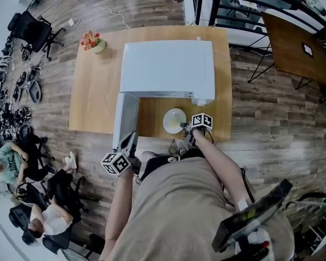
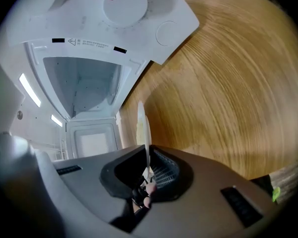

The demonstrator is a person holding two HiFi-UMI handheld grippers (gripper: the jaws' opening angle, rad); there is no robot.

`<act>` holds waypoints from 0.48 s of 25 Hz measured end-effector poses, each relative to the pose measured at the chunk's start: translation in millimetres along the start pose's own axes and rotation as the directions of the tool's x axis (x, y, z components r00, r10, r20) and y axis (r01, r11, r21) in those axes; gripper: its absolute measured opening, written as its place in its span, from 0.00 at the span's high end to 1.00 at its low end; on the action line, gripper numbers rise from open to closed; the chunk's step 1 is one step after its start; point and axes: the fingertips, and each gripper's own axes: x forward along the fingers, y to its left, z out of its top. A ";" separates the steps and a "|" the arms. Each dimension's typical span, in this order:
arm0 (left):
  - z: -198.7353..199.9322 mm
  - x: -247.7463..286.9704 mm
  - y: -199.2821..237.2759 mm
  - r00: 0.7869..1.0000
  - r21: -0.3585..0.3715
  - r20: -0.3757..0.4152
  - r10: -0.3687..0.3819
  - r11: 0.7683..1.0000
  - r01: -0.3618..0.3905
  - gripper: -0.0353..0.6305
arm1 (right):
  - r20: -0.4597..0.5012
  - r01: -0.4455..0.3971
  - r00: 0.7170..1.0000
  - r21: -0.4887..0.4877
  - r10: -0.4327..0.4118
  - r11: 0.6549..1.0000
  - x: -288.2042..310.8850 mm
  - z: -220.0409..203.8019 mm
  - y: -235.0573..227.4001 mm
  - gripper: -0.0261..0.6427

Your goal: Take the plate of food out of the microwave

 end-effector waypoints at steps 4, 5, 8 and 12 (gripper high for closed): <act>1.5 3.7 -1.5 1.000 0.002 0.005 0.002 1.000 -0.002 0.94 | -0.003 0.072 0.997 -0.120 -0.073 0.990 4.1 3.3 -8.1 0.93; 2.2 4.1 -1.4 1.000 0.001 0.008 0.004 1.000 -0.004 0.94 | -0.003 0.093 0.996 -0.159 -0.095 0.983 5.0 4.0 -8.8 0.93; 4.8 3.1 -0.1 1.000 -0.001 0.018 0.012 1.000 -0.012 0.94 | -0.006 0.139 0.989 -0.227 -0.145 0.964 9.4 4.6 -8.8 0.90; 4.4 -2.0 3.3 0.999 -0.006 0.028 0.022 1.000 -0.022 0.94 | -0.011 0.154 0.987 -0.247 -0.162 0.957 16.3 1.5 -6.3 0.69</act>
